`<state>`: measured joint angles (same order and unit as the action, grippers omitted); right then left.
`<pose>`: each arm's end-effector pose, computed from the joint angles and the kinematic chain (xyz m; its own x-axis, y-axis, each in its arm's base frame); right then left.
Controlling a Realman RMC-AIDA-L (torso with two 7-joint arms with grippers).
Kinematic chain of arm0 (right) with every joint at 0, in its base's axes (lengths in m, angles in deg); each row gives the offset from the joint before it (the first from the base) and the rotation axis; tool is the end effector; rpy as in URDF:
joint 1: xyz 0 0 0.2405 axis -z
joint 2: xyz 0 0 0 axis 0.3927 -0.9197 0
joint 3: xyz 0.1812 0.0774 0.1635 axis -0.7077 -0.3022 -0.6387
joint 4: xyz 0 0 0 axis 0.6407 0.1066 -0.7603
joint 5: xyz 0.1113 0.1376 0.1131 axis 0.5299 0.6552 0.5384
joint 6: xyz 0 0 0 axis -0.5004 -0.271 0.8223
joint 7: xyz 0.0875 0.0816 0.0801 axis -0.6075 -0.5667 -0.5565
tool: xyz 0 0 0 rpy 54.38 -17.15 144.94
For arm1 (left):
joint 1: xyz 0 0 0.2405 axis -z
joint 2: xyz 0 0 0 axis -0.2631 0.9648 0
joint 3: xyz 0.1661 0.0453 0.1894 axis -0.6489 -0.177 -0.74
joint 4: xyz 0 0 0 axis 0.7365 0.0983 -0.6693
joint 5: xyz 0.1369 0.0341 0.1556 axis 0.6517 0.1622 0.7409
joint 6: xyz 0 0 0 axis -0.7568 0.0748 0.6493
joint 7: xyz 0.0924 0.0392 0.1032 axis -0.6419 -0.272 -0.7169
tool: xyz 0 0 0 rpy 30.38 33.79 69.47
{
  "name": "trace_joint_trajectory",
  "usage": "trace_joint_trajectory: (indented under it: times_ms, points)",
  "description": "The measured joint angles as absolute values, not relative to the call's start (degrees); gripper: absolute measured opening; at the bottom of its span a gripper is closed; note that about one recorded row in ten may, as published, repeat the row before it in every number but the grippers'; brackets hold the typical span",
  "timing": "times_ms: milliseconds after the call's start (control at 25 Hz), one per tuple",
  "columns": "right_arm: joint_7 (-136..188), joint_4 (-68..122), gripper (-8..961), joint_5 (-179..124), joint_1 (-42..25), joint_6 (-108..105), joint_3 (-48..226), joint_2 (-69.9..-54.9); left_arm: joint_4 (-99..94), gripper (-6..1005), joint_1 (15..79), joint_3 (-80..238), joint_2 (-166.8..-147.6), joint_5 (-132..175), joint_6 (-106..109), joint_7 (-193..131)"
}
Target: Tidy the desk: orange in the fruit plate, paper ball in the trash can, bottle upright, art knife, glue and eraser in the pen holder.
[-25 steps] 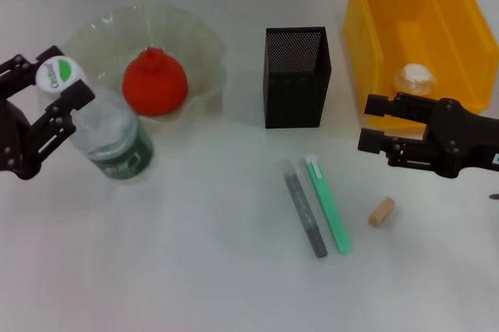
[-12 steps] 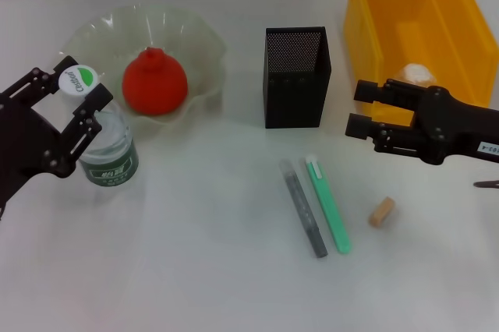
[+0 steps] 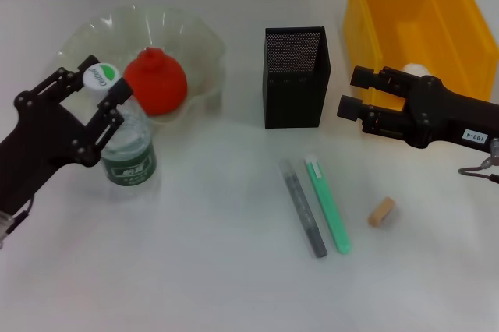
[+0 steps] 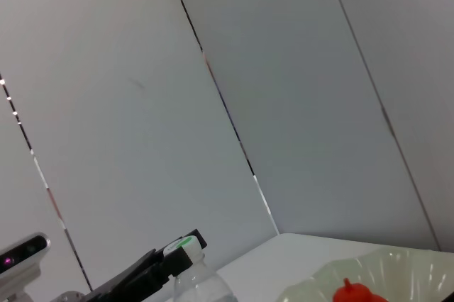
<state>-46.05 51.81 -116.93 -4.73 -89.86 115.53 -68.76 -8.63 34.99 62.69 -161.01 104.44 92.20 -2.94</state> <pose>0.2604 0.3062 0.0011 0.5842 -0.3364 -0.7386 -0.5229 -0.8520 -0.0256 -0.3026 0.2544 -0.0069 0.6097 -0.1695 0.7743 0.4977 -0.6784 -0.5404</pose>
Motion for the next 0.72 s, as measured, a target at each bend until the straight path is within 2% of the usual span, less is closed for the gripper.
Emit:
trace_joint_trajectory:
  times_ms: [480,720]
  points:
    - [-45.24,51.61,769,-116.92,-4.45,-89.26,115.5,-68.79,-6.42,452,35.72,63.23,-161.11,104.0,93.62,-3.0]
    - [-45.19,51.65,769,-116.7,-4.24,-89.61,115.24,-68.79,-11.17,667,34.43,65.12,-160.57,103.88,105.37,1.73]
